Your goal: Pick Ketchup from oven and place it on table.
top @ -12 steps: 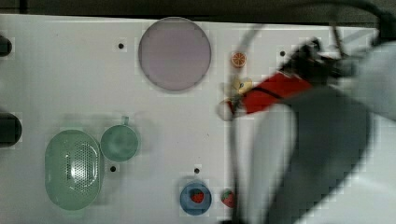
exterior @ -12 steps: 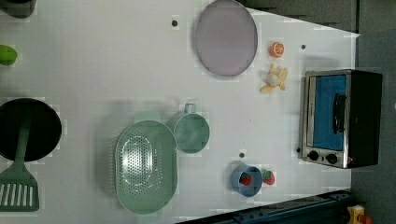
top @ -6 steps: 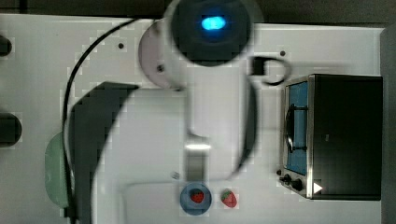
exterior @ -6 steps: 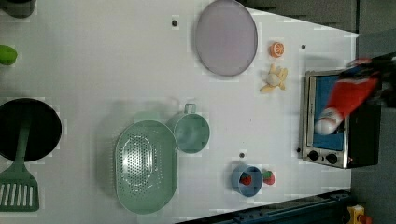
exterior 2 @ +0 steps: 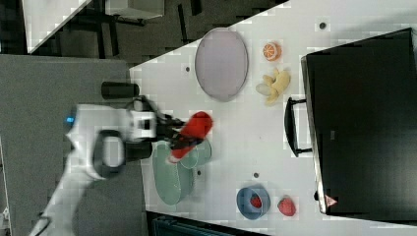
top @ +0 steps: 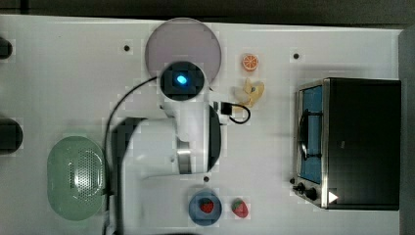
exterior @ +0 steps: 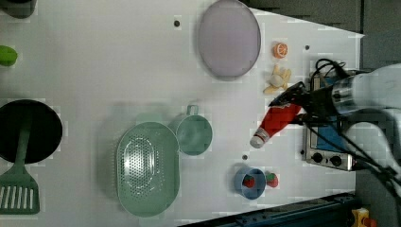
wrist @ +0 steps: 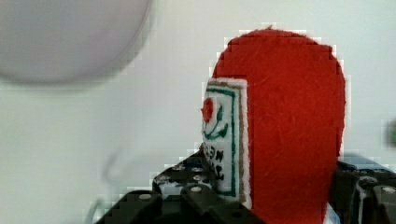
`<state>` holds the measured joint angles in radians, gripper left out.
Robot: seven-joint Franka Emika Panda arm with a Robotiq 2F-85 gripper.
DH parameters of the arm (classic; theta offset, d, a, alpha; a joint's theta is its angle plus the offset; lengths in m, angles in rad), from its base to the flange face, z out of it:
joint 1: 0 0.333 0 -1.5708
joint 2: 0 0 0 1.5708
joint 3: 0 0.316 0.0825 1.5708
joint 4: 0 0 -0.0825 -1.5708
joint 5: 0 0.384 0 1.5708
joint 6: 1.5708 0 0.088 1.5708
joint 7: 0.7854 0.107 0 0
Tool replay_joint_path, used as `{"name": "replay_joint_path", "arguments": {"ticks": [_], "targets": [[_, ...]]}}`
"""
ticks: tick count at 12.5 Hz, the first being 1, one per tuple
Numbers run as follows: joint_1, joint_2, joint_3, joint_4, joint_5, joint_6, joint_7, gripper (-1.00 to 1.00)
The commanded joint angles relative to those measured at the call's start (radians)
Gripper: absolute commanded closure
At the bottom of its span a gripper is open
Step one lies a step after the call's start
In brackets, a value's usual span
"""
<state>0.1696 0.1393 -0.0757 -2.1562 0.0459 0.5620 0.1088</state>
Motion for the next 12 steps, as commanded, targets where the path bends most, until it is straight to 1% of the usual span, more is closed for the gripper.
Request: {"name": "replay_joint_path", "arguments": {"ticks": [1,3,5,6,9,12], "targets": [[-0.052,0.031,-0.031,-0.087,-0.013,0.130,0.071,-0.29],[-0.052,0.109,-0.032,-0.108,-0.013,0.249,0.071,-0.29],[-0.052,0.169,-0.034,-0.112,-0.013,0.306,0.071,-0.29],[-0.052,0.190,-0.036,-0.116,-0.013,0.320,0.071,-0.35],[-0.050,0.213,-0.043,-0.116,-0.013,0.377,0.071,-0.97],[-0.050,0.128,-0.044,-0.105,-0.013,0.373,0.074,-1.00]]}}
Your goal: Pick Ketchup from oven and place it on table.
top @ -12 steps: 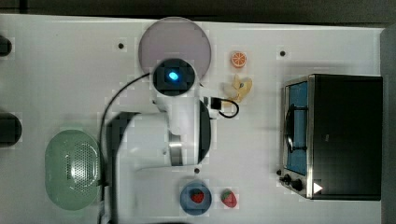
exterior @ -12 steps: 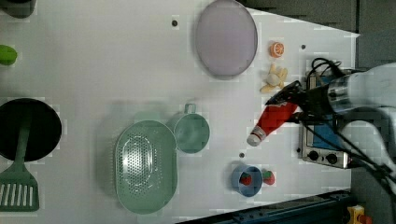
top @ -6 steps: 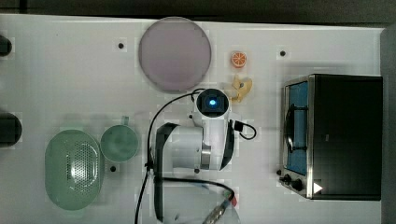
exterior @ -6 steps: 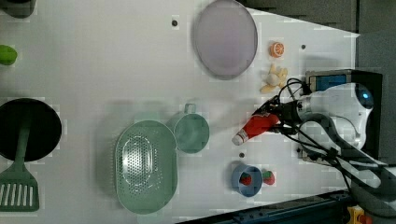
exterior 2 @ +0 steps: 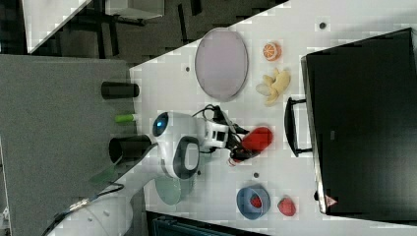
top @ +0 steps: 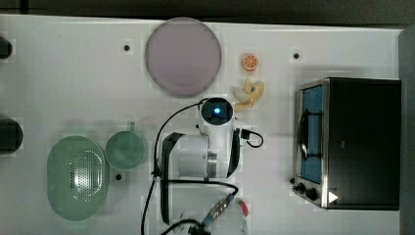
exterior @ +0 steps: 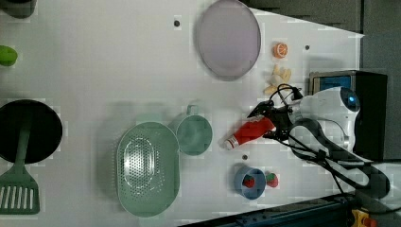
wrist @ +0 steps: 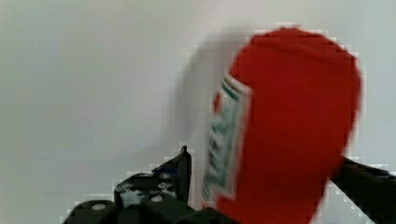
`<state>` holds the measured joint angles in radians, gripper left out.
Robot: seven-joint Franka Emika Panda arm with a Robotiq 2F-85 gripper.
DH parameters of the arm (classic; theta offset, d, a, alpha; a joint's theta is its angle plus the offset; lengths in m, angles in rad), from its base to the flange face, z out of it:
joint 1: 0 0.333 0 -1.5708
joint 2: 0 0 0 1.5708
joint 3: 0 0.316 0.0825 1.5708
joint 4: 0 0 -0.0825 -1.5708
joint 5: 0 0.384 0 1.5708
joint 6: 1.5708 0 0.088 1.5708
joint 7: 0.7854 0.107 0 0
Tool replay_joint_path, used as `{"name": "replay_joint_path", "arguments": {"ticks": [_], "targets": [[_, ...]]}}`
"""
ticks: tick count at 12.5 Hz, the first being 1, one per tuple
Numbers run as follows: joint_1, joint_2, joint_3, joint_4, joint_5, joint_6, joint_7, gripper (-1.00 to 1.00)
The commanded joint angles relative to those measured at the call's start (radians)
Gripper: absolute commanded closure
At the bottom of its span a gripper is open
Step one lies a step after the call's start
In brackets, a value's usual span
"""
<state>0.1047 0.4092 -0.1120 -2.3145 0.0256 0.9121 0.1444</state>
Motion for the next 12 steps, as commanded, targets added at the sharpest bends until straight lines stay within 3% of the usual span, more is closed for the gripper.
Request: {"name": "replay_joint_path", "arguments": {"ticks": [1,4,7,12], "targets": [[0.015,-0.189,-0.010,0.066,0.008,0.006,0.039,-1.00],[0.015,-0.358,-0.015,0.140,0.007,-0.182,0.039,-1.00],[0.015,-0.500,-0.011,0.303,0.006,-0.457,0.039,-1.00],[0.014,-0.566,-0.014,0.547,0.003,-0.885,0.039,-1.00]]}}
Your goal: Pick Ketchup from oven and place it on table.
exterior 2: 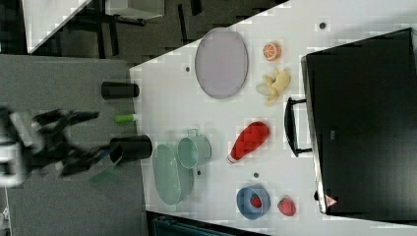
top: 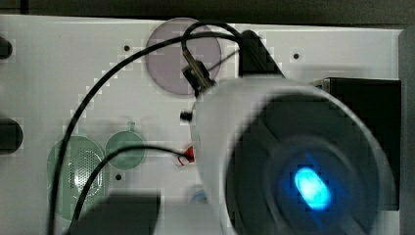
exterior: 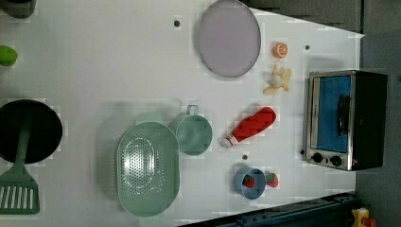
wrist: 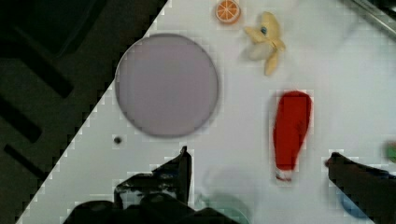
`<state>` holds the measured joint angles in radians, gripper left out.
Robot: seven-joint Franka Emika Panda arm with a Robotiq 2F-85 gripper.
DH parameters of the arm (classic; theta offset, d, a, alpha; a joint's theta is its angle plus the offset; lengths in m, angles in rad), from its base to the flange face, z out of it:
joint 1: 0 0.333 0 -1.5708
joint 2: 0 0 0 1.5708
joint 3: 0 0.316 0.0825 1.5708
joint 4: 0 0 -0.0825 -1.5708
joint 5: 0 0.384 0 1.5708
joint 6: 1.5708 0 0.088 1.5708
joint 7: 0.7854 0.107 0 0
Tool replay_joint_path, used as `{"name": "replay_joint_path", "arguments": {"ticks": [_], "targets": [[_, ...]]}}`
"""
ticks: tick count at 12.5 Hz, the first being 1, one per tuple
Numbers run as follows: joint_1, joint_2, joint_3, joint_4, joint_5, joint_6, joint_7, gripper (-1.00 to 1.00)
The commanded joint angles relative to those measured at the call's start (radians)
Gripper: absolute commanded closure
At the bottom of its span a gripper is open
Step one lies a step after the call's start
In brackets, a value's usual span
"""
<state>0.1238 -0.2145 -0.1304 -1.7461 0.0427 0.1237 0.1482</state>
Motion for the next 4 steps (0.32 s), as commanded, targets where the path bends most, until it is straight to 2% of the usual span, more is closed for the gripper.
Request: {"name": "replay_joint_path", "arguments": {"ticks": [1,4], "targets": [[-0.005,0.057,0.002,0.002,-0.015,-0.147,0.035,-1.00],[-0.006,0.056,-0.001,0.016,-0.015,-0.163,0.035,-1.00]]}}
